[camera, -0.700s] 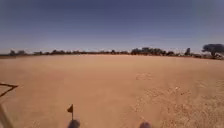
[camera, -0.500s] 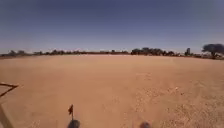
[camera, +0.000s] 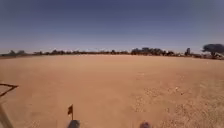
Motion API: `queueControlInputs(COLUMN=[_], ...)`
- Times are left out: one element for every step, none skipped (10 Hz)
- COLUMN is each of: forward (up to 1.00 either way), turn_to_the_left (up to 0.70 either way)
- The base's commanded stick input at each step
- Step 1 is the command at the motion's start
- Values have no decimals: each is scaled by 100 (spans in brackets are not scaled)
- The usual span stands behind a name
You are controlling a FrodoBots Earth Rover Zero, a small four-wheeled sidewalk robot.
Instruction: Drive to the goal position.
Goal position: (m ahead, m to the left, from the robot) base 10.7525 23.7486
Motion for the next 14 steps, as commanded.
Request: queueControlInputs(forward=[70,70,70,70,70,70,70,70,70,70,70,70,70,70], turn_to_the_left=[0,0,0,0,0,0,0,0,0,0,0,34,35,35])
